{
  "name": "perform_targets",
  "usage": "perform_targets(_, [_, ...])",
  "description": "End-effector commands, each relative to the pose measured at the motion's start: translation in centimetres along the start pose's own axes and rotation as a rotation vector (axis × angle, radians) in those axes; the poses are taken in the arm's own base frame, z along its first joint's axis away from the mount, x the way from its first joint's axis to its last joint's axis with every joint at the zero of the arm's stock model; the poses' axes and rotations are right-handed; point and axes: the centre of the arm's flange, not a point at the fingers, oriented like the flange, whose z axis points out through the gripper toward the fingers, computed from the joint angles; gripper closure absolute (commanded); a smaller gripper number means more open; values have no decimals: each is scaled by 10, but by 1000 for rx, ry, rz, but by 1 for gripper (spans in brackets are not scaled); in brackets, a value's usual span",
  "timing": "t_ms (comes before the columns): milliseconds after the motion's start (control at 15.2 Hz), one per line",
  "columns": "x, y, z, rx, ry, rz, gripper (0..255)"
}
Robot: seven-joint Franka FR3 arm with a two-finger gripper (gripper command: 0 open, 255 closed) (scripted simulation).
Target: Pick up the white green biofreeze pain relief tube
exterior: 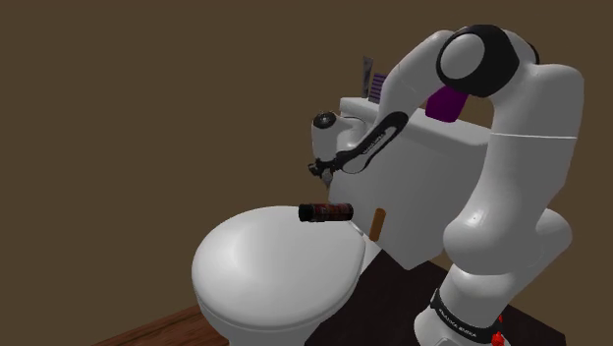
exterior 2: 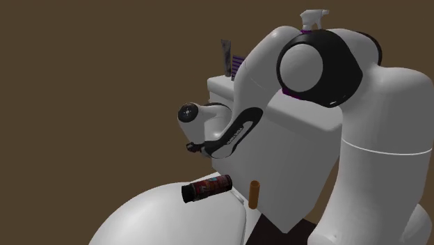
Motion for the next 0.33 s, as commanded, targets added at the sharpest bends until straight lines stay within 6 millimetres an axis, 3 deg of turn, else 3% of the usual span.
perform_targets(0, [6, 3, -8, 0, 0, 0, 255])
perform_targets(264, [11, 6, -18, 0, 0, 0, 255])
